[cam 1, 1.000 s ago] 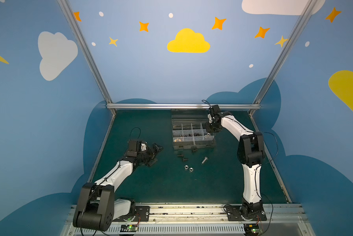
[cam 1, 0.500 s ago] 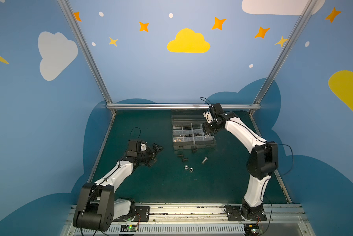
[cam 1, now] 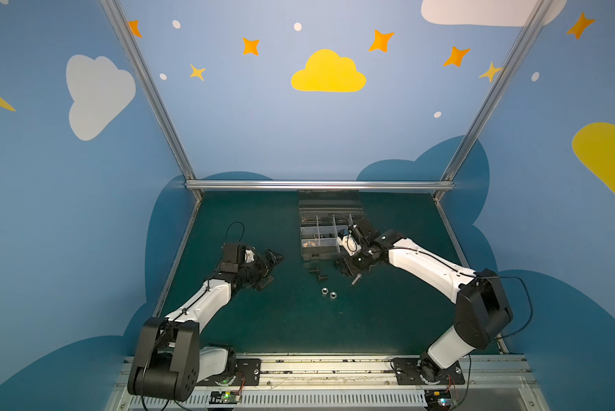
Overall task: Sort the screws and nuts into containers
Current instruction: Pick up the nut from the center of the table.
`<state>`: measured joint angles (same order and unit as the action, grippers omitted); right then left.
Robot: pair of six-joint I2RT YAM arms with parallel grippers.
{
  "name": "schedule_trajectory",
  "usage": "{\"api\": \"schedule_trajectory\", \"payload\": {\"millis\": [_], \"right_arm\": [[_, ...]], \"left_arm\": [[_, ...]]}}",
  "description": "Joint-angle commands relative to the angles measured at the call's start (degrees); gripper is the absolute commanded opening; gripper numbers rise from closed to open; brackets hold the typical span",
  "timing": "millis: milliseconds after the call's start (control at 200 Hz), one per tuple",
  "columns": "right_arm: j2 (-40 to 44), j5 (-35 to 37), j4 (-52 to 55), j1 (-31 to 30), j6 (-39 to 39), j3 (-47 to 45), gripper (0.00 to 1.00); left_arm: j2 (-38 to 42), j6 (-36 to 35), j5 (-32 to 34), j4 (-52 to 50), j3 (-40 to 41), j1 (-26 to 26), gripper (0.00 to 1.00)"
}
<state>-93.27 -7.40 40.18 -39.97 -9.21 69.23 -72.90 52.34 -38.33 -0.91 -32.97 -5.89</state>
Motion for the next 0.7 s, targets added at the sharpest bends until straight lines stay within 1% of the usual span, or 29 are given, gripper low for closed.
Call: {"api": "schedule_trajectory", "payload": {"millis": [0, 90, 335, 696], "right_arm": [[0.66, 1.29, -4.22, -3.19, -4.85, -2.72, 0.51], [-1.11, 1.7, -6.2, -5.61, -5.7, -4.42, 0.51], [-7.4, 5.46, -5.84, -10.43, -6.48, -2.97, 0.51], [-13.27, 10.92, -2.06, -13.78, -9.37, 1.58, 0.51]], "left_arm": [[-0.73, -0.46, -0.78, 0.95, -0.07, 0.27, 1.0], [-0.58, -0.65, -0.71, 0.53, -0.08, 0.25, 1.0], [-0.2, -0.92, -0.61, -0.09, -0.12, 0.24, 1.0], [1.12, -1.1, 0.14, -1.29, 0.09, 0.35, 1.0]]}}
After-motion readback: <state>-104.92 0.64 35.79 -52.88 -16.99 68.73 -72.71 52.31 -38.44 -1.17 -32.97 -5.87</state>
